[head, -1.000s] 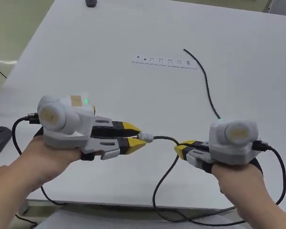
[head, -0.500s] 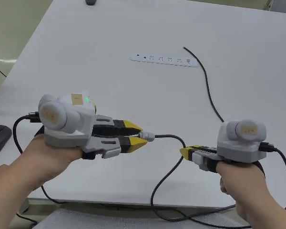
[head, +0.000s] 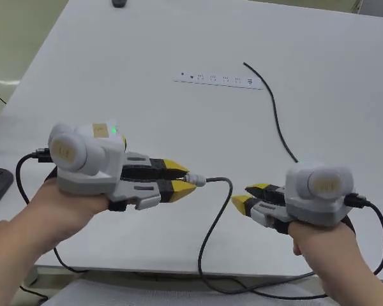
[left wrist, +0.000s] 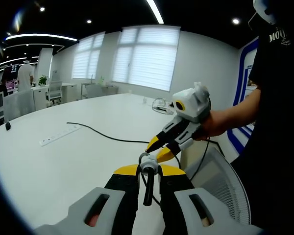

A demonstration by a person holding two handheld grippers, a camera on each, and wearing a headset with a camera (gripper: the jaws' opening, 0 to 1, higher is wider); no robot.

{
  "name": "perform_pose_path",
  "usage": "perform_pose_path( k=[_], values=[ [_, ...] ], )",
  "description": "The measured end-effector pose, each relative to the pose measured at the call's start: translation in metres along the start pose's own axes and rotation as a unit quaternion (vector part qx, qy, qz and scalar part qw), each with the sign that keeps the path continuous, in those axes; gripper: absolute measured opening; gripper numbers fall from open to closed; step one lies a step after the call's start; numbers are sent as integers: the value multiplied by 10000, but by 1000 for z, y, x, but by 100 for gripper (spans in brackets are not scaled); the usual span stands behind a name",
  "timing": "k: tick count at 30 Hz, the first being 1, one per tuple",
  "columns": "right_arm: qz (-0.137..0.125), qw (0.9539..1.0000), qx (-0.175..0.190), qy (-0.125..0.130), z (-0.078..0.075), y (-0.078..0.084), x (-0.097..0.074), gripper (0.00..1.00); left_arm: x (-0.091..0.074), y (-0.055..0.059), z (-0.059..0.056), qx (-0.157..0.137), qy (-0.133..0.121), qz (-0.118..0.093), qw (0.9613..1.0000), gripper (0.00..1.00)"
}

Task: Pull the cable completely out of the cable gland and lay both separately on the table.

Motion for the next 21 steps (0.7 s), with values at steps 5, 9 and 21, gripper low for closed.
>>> perform_pose_path(
  k=[5,9,21],
  values=[
    [-298,9876,-1533,-135,24,-37,-3,19,1,1,0,5,2,23,10000,15],
    [-198,9769,-2114,-226,39,-45,5,19,2,1,-2,3,-1,45,10000,15],
    [-304,9642,-2618,-287,49,-49,7,2,2,3,-5,-9,-32,85,10000,15]
  ],
)
Point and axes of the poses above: the centre of the closed fingertips' face, and the gripper's own axes: x roughly forward along the fingers, z roughly to its left, y roughly out of its underside, the point moved 5 cm from there along -x, roughly backward along the fingers, and after that the axes turned 6 degrees about -x, right-handed, at the moved point
